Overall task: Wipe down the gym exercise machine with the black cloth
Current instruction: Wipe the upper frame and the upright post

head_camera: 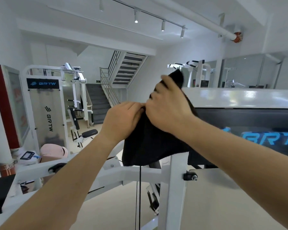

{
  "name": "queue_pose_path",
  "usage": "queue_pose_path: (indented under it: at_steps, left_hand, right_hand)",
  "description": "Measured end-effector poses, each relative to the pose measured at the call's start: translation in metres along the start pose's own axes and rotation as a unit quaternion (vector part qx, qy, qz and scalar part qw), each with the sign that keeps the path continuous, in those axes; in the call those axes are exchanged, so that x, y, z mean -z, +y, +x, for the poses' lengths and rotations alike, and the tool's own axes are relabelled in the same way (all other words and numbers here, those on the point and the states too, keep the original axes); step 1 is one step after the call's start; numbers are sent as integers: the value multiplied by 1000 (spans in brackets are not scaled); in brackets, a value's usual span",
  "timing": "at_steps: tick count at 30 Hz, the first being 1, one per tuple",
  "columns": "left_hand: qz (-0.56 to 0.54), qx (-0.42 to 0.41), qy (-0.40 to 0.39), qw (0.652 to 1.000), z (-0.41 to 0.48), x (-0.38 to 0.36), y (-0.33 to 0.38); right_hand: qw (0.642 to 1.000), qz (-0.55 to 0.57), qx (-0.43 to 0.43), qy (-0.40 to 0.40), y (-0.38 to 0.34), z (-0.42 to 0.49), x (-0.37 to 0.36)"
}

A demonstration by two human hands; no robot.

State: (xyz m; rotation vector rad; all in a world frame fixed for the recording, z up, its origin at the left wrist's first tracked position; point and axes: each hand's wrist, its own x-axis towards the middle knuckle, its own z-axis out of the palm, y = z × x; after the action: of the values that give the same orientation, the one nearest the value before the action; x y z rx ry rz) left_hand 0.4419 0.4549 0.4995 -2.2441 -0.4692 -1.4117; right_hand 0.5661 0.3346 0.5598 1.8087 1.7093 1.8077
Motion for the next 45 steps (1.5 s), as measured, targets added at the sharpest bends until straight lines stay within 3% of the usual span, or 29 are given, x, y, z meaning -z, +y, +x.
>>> queue_pose_path:
  at_steps: [3, 6, 12, 17, 23, 28, 31, 33, 38, 45]
  left_hand:
    - [-52, 30, -15, 998, -10, 1, -5]
    - [-121, 67, -24, 990, -19, -1, -13]
    - [-160, 90, 43, 982, -31, -4, -4]
    - [-196, 178, 150, 952, -22, 1, 7]
    - [-205, 130, 165, 956, -7, 0, 31]
    - [-175, 51, 94, 979, -21, -19, 51]
    - [-35, -16, 73, 997, -37, -36, 65]
    - [25, -19, 26, 999, -43, -44, 72]
    - [123, -39, 2, 992, -40, -52, 60]
    - [109, -27, -5, 994, -68, -59, 63]
  right_hand:
    - [997, -1, -1, -76, -31, -2, 8]
    - [994, 60, -70, -51, -49, -13, -2]
    - [967, 202, -153, -12, -80, -49, -31]
    - [969, 178, -174, 12, -81, -80, -26]
    - [972, 154, -179, 5, -73, -130, -54]
    - [949, 191, -251, -3, -78, -147, -60]
    - [943, 206, -262, 11, -80, -147, -58]
    - [944, 205, -259, 13, -76, -143, -57]
    - [954, 194, -227, 13, -57, -135, -64]
    - [965, 202, -169, -1, -63, -166, -76]
